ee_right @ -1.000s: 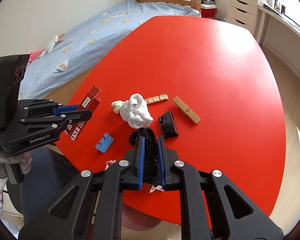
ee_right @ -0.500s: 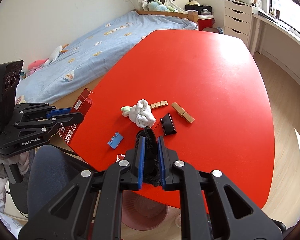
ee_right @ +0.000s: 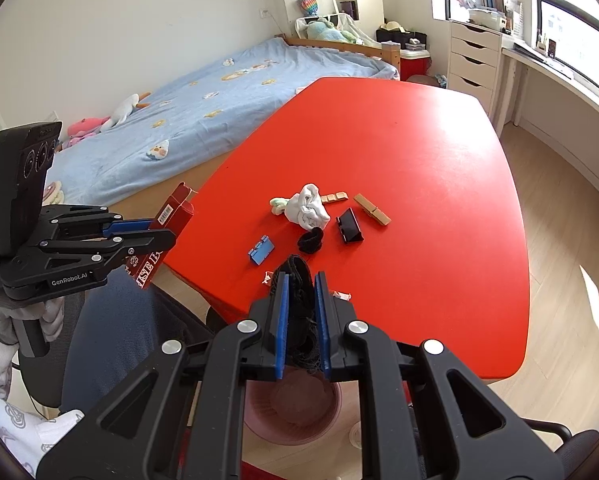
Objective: Collect trash
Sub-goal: 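Carry the black cloth and red box down toward the pink bin with both tools, then open both tools over the pink bin to drop the cloth and box, then move both open tools back up over the table items, then grasp the blue clip with the left tool while the right tool grasps the black case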
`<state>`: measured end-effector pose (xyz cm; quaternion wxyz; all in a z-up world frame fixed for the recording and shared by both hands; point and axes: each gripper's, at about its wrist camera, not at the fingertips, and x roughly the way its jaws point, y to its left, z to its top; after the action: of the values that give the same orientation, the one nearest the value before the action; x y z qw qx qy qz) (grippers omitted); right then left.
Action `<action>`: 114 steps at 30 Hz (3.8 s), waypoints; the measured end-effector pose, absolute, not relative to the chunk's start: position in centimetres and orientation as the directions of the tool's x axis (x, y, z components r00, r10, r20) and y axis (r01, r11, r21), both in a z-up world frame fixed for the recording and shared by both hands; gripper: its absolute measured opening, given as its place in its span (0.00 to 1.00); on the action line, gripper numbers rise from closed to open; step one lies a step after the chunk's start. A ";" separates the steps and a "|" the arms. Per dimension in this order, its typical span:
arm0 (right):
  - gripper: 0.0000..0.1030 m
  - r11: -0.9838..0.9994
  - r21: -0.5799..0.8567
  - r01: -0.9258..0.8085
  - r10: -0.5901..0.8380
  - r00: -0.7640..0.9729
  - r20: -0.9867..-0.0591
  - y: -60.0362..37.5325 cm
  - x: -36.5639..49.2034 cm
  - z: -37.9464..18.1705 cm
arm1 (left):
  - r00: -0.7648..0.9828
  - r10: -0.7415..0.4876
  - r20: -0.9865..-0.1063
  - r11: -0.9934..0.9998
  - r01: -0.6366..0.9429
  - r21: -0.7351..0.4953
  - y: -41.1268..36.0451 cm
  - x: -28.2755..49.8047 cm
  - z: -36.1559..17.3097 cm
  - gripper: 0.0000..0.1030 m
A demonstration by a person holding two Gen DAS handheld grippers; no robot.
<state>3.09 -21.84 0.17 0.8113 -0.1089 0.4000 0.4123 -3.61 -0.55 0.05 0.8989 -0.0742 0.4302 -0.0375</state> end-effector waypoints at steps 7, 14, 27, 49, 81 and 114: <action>0.12 0.633 0.153 -0.759 0.579 0.332 -0.745 -23.2 0.7 -0.3 | 0.613 -0.164 -0.773 0.982 0.025 -0.189 -1.6 -5.7 -0.5 0.15; 0.12 0.625 0.180 -0.760 0.572 0.288 -0.768 -23.9 -1.2 -2.1 | 0.569 -0.207 -0.796 0.974 0.048 -0.219 -3.1 -7.3 -2.2 0.15; 0.12 0.619 0.218 -0.755 0.568 0.238 -0.788 -24.2 -2.3 -3.9 | 0.524 -0.243 -0.817 0.968 0.075 -0.241 -4.5 -9.0 -3.7 0.15; 0.97 0.680 0.205 -0.704 0.522 0.268 -0.810 -25.0 -0.7 -4.9 | 0.551 -0.185 -0.814 0.970 -0.029 -0.240 -1.9 -8.3 -3.9 0.92; 0.97 0.681 0.215 -0.700 0.531 0.271 -0.803 -24.7 1.2 -4.0 | 0.576 -0.157 -0.802 0.974 -0.044 -0.222 -0.6 -6.3 -2.8 0.93; 0.97 0.684 0.151 -0.714 0.427 0.224 -0.876 -14.8 17.1 -6.9 | 0.452 -0.120 -0.884 0.980 -0.090 -0.179 1.7 6.0 -7.6 0.92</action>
<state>17.12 -14.79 -6.89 0.7691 -0.1433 0.5004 0.3710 6.04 1.74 -7.61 0.8460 -0.1003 0.5235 -0.0089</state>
